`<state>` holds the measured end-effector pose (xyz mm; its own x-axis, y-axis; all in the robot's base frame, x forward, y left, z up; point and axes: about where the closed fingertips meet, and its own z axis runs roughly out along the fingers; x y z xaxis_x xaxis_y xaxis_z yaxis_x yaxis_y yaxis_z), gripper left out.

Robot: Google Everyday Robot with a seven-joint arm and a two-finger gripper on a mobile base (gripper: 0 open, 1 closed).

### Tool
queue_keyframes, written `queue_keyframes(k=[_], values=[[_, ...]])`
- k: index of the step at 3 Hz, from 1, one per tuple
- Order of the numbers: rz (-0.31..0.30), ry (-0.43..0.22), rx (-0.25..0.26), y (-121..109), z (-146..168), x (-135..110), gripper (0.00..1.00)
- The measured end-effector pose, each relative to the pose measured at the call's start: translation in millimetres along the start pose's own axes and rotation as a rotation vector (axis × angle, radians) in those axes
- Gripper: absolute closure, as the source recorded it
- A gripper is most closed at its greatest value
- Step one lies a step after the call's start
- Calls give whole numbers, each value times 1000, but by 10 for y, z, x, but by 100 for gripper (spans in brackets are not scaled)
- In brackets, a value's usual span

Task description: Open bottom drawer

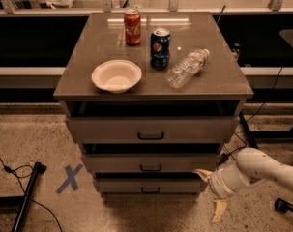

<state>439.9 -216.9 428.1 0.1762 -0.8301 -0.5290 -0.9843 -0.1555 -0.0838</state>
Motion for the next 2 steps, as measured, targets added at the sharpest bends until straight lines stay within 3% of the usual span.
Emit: queue_keyframes(k=[1, 2], values=[[-59, 17, 20, -50, -284, 27, 0], [-70, 15, 15, -42, -276, 14, 0]])
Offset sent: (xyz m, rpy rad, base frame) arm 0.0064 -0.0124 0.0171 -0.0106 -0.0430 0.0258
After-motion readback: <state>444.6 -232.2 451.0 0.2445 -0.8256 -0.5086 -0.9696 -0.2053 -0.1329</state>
